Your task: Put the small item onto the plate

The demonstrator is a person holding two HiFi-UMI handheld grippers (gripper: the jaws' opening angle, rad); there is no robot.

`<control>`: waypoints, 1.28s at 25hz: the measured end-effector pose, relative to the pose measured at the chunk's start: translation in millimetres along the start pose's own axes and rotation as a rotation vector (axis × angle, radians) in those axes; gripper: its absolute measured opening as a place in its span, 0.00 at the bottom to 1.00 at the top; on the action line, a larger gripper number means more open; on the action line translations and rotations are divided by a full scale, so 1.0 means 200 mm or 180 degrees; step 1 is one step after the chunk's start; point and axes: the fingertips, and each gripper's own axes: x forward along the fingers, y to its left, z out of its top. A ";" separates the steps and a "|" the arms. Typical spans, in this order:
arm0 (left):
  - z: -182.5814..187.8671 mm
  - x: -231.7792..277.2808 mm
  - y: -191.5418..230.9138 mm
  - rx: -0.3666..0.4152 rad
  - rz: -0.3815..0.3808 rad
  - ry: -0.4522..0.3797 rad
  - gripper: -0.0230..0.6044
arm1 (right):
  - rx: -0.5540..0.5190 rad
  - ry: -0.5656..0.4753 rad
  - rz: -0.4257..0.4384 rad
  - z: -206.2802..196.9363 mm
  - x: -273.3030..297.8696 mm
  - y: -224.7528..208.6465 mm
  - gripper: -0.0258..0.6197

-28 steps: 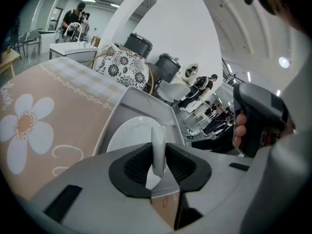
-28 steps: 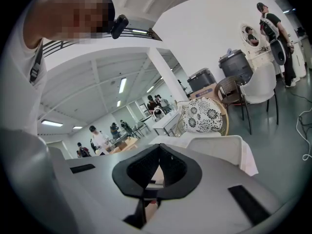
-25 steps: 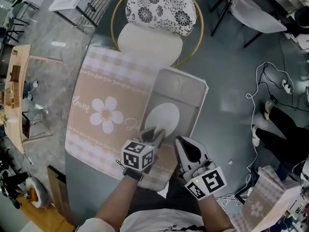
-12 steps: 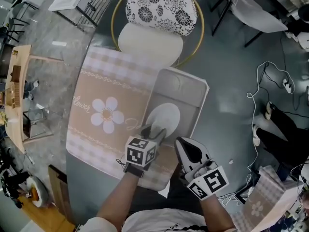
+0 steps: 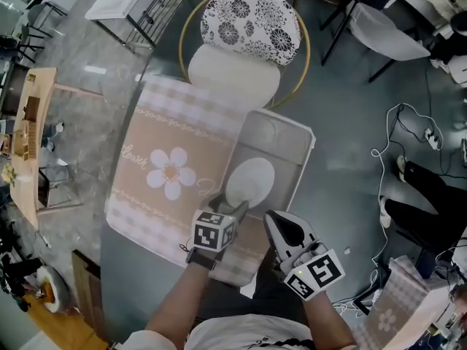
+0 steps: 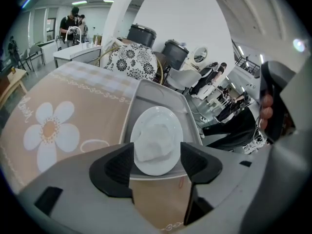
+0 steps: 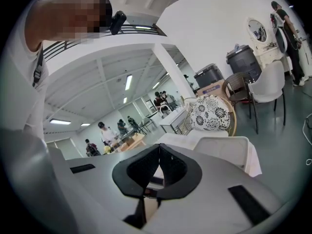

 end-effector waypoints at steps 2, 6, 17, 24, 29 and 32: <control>0.02 -0.08 0.00 0.0043 0.0072 -0.0067 0.48 | -0.0015 0.0010 0.0003 0.02 -0.02 0.04 0.06; 0.12 -0.27 -0.09 0.0179 -0.0011 -0.0376 0.45 | -0.0063 0.0019 -0.0014 0.06 -0.04 0.11 0.06; 0.34 -0.96 -0.38 0.0359 -0.0339 -0.1347 0.08 | -0.0407 -0.0060 0.0044 0.25 -0.12 0.41 0.06; 0.37 -1.37 -0.58 0.0568 -0.0476 -0.1782 0.05 | -0.0602 -0.0210 0.0050 0.36 -0.22 0.66 0.06; 0.39 -1.59 -0.71 0.0755 -0.0602 -0.2021 0.04 | -0.0748 -0.0429 0.0086 0.46 -0.26 0.86 0.06; 0.38 -1.72 -0.75 0.0807 -0.0640 -0.2126 0.04 | -0.0805 -0.0523 0.0114 0.50 -0.29 0.97 0.06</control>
